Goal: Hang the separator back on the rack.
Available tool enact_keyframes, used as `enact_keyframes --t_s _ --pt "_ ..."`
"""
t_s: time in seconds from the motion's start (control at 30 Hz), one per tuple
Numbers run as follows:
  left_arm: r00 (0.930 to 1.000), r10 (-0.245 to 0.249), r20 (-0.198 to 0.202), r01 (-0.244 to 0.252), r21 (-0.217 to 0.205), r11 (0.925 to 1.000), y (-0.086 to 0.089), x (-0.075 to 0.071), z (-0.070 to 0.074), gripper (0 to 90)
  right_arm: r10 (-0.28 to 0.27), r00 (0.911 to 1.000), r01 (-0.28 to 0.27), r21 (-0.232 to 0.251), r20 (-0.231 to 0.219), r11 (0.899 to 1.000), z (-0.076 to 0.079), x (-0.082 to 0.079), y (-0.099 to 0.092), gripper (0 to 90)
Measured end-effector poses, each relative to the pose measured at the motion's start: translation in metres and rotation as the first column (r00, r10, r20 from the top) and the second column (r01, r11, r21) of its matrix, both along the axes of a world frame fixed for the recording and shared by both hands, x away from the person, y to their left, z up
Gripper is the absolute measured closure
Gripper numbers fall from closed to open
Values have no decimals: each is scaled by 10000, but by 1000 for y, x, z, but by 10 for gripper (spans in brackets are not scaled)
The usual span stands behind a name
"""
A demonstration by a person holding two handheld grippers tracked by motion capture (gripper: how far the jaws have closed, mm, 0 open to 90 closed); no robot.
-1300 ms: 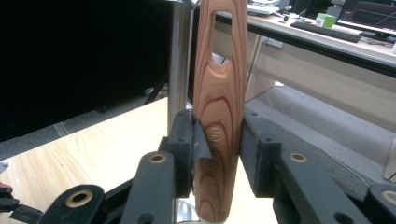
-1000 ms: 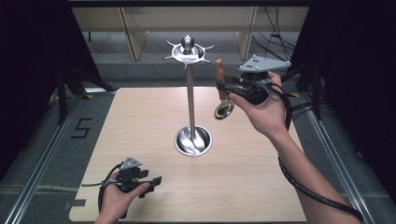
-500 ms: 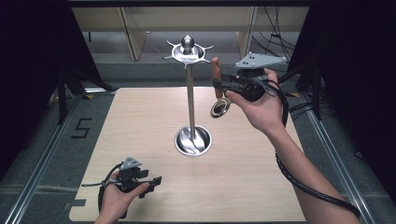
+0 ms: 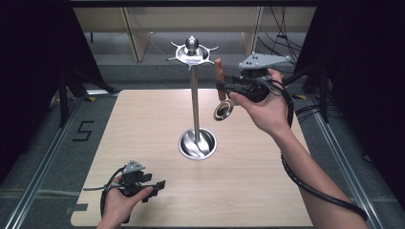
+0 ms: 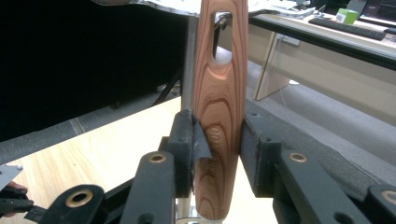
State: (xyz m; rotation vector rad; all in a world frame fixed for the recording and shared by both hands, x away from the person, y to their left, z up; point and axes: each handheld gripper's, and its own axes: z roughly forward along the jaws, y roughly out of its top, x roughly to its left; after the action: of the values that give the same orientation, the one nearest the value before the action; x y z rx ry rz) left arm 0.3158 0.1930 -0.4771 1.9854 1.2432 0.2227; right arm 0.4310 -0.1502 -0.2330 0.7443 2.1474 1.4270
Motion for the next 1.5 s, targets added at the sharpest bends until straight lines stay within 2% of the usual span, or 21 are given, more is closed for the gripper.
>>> enact_keyframes --t_s 0.23,0.27,0.33,0.4,0.43,0.47,0.53,0.6,0.63,0.7,0.73,0.87,0.93,1.07,1.1,1.17,1.2,1.37,1.5 --pt "10000 31 -49 -31 14 10000 0 0 1 351 -4 9999 4 28 -116 10000 2 2 3 686" --pt "10000 18 -26 -18 -4 10000 0 0 0 351 21 10000 -21 -85 53 10000 3 4 3 686" --pt "10000 18 8 -18 11 10000 0 0 0 351 46 10000 -46 -71 50 10000 3 4 4 686" --pt "10000 -1 -1 1 24 10000 0 0 0 351 17 9998 -15 92 -181 10000 2 4 6 686" --pt "10000 15 7 -15 13 10000 0 0 0 351 141 9999 -141 14 -33 9999 2 6 6 686" --pt "10000 10 3 -10 16 10000 0 0 0 351 -19 10000 19 22 -9 10000 3 6 7 686" --pt "10000 11 8 -11 21 10000 0 0 0 351 140 9998 -140 10 -119 9999 3 7 7 686" --pt "10000 3 2 -3 27 10000 0 0 0 351 144 9999 -144 -92 5 9999 3 9 7 686" --pt "10000 -16 -4 16 39 10000 0 0 0 351 150 9998 -150 -19 -138 9999 3 8 8 686" --pt "10000 2 10 -2 18 10000 0 0 0 351 176 9998 -176 -97 -47 9998 3 9 7 686" --pt "10000 4 16 -4 12 10000 0 0 0 351 197 9995 -196 43 -227 9998 2 9 7 685" --pt "10000 -38 -60 38 48 10000 0 0 0 351 321 9994 -322 -73 -114 9995 2 12 7 684" --pt "9999 -86 -60 86 85 9999 0 0 1 351 180 9997 -180 -46 -135 9998 2 11 9 684" --pt "10000 63 15 -63 -101 9999 -1 0 0 350 267 9992 -271 -121 -314 9996 3 12 10 681" --pt "10000 94 20 -94 -137 9999 -1 0 0 351 288 9994 -291 -167 -200 9994 2 13 10 681" --pt "10000 80 31 -80 -83 9999 -1 0 0 350 227 9994 -227 28 -244 9997 0 12 10 682" --pt "10000 44 11 -44 -44 10000 -1 0 0 351 238 9997 -238 46 -53 9997 -1 12 10 682" --pt "9999 -97 -60 97 73 9999 -1 0 1 351 259 9995 -258 55 -187 9997 0 10 9 660" --pt "9999 -88 -67 89 81 9999 -1 0 0 351 155 9997 -157 119 162 9998 2 7 8 658"
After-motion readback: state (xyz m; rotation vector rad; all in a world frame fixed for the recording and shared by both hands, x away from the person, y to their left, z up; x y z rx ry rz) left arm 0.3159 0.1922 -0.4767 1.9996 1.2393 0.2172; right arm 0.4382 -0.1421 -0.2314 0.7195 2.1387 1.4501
